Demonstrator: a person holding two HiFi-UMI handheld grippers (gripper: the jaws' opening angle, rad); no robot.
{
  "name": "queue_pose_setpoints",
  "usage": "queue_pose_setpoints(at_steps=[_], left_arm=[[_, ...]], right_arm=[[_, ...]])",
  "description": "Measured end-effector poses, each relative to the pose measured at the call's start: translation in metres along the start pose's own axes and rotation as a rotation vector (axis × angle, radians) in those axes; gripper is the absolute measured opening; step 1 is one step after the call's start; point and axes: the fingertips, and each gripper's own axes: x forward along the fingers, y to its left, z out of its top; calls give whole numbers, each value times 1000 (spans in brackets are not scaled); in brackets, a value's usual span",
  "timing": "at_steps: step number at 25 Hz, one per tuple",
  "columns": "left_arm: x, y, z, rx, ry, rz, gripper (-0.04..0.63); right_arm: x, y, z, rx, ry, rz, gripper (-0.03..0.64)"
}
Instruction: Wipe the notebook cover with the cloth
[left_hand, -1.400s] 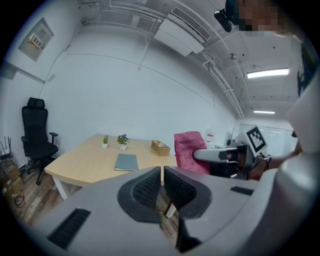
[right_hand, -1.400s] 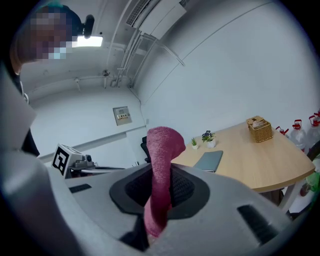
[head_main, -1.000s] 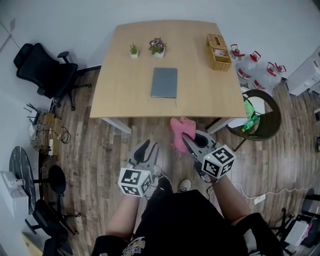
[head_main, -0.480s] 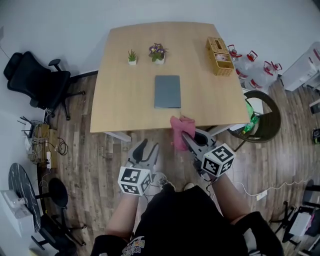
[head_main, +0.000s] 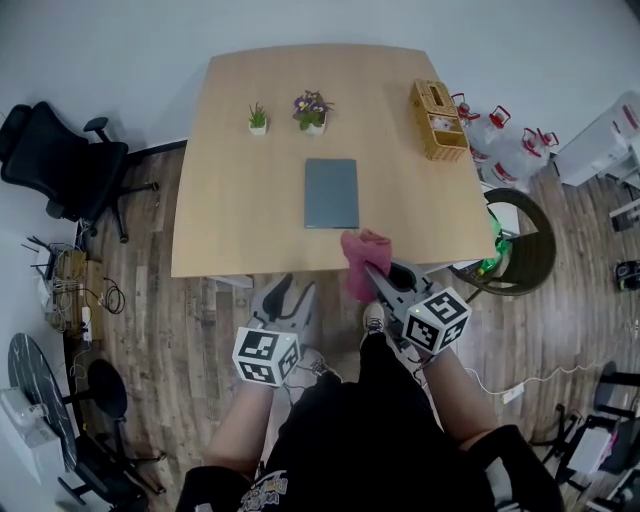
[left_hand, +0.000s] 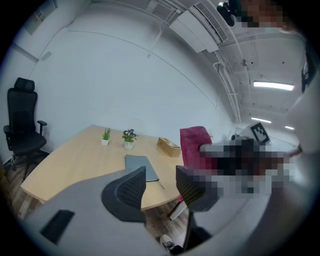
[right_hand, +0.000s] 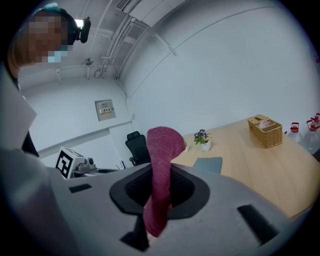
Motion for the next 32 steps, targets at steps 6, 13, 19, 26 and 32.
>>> queue_pose_setpoints(at_steps=[6, 13, 19, 26, 32], left_arm=[[39, 20, 0, -28, 38, 85, 166], [89, 40, 7, -56, 79, 223, 166], [124, 44, 17, -79, 78, 317, 166], [146, 46, 17, -107, 97, 380, 166], [157, 60, 6, -123, 126, 387, 166]], right_arm=[[35, -40, 9, 19, 39, 75, 66], [82, -91, 32, 31, 80, 210, 66], [96, -126, 41, 36, 112, 293, 66], [101, -150, 50, 41, 127, 341, 66], [108, -165, 49, 57, 128, 316, 66]])
